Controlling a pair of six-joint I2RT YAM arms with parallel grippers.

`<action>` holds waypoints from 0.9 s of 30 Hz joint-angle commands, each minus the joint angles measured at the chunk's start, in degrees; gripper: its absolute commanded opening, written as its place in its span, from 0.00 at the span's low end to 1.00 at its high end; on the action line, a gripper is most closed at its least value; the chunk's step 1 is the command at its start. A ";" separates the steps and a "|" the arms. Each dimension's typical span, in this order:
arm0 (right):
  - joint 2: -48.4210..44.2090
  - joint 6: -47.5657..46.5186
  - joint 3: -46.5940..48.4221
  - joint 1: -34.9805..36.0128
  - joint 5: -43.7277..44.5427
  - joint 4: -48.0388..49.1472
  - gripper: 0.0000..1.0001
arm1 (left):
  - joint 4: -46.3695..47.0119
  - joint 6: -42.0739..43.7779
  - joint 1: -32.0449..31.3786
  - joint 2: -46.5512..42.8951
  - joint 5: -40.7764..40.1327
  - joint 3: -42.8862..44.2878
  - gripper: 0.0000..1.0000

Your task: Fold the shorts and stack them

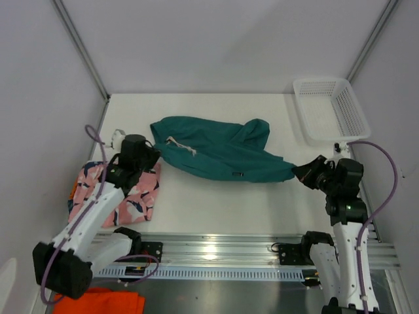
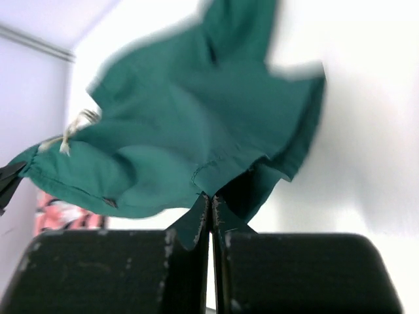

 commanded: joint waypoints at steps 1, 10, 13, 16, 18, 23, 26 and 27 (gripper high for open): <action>-5.07 -0.74 10.38 -0.24 -5.54 -4.24 0.00 | -11.43 6.94 4.48 -7.73 2.51 10.38 0.00; -7.44 1.81 33.05 -0.24 -16.61 3.49 0.00 | -31.66 12.83 6.77 -7.30 5.86 55.56 0.00; -11.47 1.99 36.75 -0.24 -16.36 4.99 0.00 | -28.35 12.66 6.77 -12.65 7.61 58.32 0.00; -13.86 0.59 42.99 -0.24 -13.55 4.20 0.00 | -25.00 12.13 6.77 -19.42 6.23 58.15 0.00; -15.18 -0.64 47.74 -0.16 -11.26 3.51 0.00 | -22.88 12.57 6.77 -21.97 5.52 58.41 0.00; -15.45 -1.44 52.32 1.42 -5.20 3.50 0.00 | -22.09 13.89 6.77 -20.14 5.24 63.50 0.00; -13.61 -1.09 50.84 1.95 -3.44 2.62 0.00 | -19.72 13.89 6.77 -18.38 5.77 61.32 0.00; -13.08 -0.74 48.39 2.04 -3.17 2.71 0.00 | -18.75 13.81 6.77 -17.77 5.95 59.05 0.00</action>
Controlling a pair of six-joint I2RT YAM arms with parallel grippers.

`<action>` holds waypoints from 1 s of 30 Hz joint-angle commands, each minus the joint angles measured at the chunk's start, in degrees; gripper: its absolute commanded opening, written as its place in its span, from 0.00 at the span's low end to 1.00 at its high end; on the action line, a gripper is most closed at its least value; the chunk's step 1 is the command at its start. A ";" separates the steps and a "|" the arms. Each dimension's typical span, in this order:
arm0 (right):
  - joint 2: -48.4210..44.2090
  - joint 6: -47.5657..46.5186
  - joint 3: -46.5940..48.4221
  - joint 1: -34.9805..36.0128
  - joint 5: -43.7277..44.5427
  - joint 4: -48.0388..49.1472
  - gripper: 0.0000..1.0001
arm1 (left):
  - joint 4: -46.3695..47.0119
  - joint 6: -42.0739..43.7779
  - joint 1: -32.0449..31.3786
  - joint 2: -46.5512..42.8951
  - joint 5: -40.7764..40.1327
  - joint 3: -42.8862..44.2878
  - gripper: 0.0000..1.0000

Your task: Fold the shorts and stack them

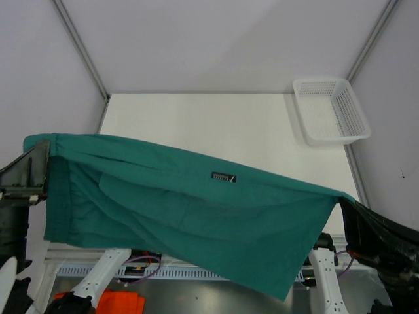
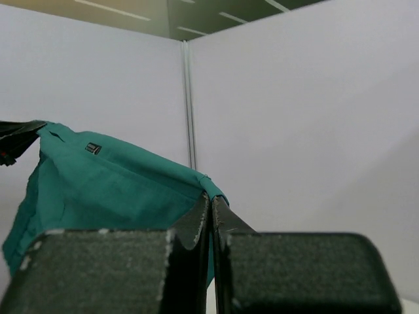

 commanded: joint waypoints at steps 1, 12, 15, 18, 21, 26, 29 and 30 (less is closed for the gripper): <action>4.02 0.70 -6.13 0.77 5.07 -1.58 0.00 | 5.36 1.78 0.61 7.02 0.29 -4.66 0.00; 16.75 3.79 -29.60 0.86 8.32 14.05 0.00 | 28.36 -1.29 0.61 22.39 3.98 -29.71 0.00; 21.24 4.41 -36.55 0.86 9.72 21.17 0.00 | 37.23 -2.78 0.61 27.04 3.90 -37.88 0.00; 26.94 3.36 -38.32 0.77 10.61 25.92 0.00 | 41.83 -2.35 0.61 31.10 2.84 -40.54 0.00; 32.66 2.56 -34.55 0.34 10.26 28.66 0.00 | 42.55 -0.86 0.61 35.58 3.10 -35.62 0.00; 44.33 5.10 -16.49 -3.69 4.05 31.02 0.00 | 36.08 0.46 0.61 43.82 4.77 -12.92 0.00; 47.69 8.79 -8.20 -5.02 -0.36 32.53 0.00 | 29.75 0.46 0.69 49.54 7.48 -0.48 0.00; 47.70 8.89 -4.52 -5.03 -1.86 32.01 0.00 | 28.85 0.55 0.69 49.91 7.85 6.07 0.00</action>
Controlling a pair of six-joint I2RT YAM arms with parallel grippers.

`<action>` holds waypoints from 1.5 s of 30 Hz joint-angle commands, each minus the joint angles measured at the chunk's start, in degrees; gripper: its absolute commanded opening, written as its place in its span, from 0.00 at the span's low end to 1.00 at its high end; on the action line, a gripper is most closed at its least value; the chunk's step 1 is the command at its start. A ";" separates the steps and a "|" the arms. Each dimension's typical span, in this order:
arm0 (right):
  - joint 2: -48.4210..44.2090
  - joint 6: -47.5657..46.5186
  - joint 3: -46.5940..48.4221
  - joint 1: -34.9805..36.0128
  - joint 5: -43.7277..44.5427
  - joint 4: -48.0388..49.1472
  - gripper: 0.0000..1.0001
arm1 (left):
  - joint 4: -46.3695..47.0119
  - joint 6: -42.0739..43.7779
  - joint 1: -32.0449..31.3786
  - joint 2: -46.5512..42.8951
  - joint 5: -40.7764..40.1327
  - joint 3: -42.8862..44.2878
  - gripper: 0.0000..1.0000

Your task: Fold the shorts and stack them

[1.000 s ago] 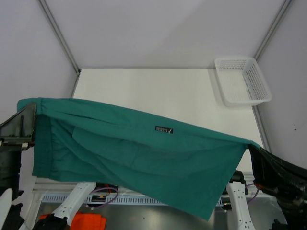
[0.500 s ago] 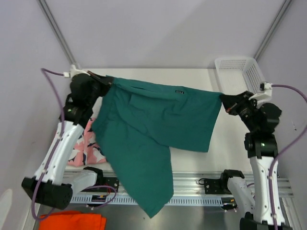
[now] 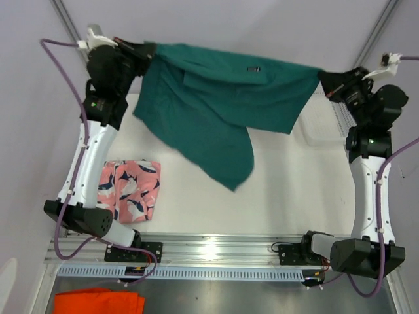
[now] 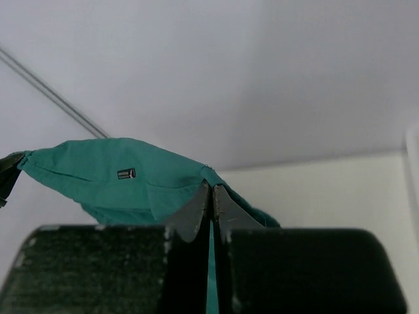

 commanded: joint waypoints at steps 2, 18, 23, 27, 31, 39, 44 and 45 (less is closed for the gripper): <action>-2.72 1.78 10.08 -0.81 -6.37 5.20 0.00 | -1.24 1.38 0.59 -1.53 3.18 13.79 0.00; -40.87 0.02 9.28 -0.72 -6.11 -12.53 0.00 | 3.08 -0.55 0.59 -50.84 -2.09 -19.19 0.00; -39.48 0.28 12.63 -0.63 -5.07 -16.07 0.00 | -2.55 0.85 0.59 -46.56 -1.57 -11.88 0.00; -36.13 0.46 8.53 -0.63 -4.27 -18.89 0.00 | -2.30 1.29 0.59 -42.07 -0.34 -13.44 0.00; -35.87 1.51 -1.67 -0.63 -1.64 -18.27 0.00 | 2.52 1.73 0.59 -40.48 -0.51 -22.05 0.00; -41.12 3.18 -27.77 -0.63 3.45 -15.21 0.00 | 19.46 -0.11 0.59 -37.15 -1.57 -50.33 0.00; -39.39 5.64 -45.18 -0.63 6.28 -3.46 0.00 | 32.75 -1.52 0.50 -28.55 -2.88 -60.47 0.00; -37.73 5.91 -46.85 -0.63 6.89 -0.98 0.00 | 37.38 -1.61 0.32 -26.09 -3.15 -61.34 0.00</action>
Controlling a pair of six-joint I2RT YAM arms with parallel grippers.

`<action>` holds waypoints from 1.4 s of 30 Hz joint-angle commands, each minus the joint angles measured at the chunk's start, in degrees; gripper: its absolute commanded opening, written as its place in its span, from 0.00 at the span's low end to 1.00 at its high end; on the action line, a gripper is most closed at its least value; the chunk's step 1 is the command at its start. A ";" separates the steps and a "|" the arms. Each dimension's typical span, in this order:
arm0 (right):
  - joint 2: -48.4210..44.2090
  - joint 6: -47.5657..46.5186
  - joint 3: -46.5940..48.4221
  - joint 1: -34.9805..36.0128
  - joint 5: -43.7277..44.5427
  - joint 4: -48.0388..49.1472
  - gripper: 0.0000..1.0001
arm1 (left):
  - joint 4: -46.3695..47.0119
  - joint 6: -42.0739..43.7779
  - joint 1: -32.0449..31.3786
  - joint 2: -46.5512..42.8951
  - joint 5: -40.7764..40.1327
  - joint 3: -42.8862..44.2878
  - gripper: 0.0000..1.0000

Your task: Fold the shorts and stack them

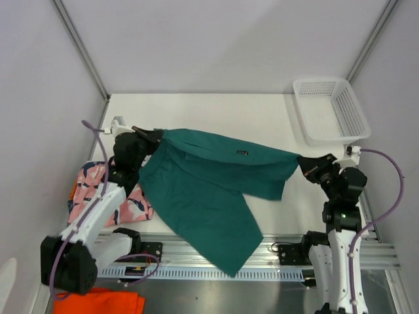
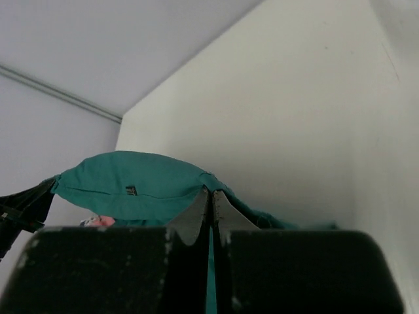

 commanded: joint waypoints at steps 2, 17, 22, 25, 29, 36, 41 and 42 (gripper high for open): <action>9.40 2.08 -6.46 0.04 3.59 22.18 0.00 | 23.09 -1.10 0.04 11.85 -2.41 0.15 0.00; 72.59 2.52 30.41 1.10 1.14 51.34 0.01 | 29.02 -0.14 0.56 56.78 -2.06 39.34 0.03; 79.40 1.57 41.43 1.98 2.62 39.85 1.00 | 11.54 1.17 1.79 60.67 -0.82 53.94 0.99; 73.87 -3.44 40.03 3.56 3.07 33.70 0.99 | 6.34 2.58 2.23 55.23 -2.14 51.23 0.99; 66.31 -10.64 36.17 8.21 0.52 22.97 1.00 | -9.17 3.11 2.85 48.89 -1.53 49.82 0.99; 50.84 -20.76 21.60 25.25 9.92 7.49 0.92 | -23.64 5.13 7.40 44.93 7.86 42.03 0.99; 41.44 -22.61 12.96 39.99 18.86 3.79 0.80 | -23.55 7.77 9.97 42.12 10.34 34.62 0.99; 40.72 -23.05 12.26 42.47 20.54 2.83 0.77 | -23.90 8.64 10.05 41.85 10.08 33.39 0.99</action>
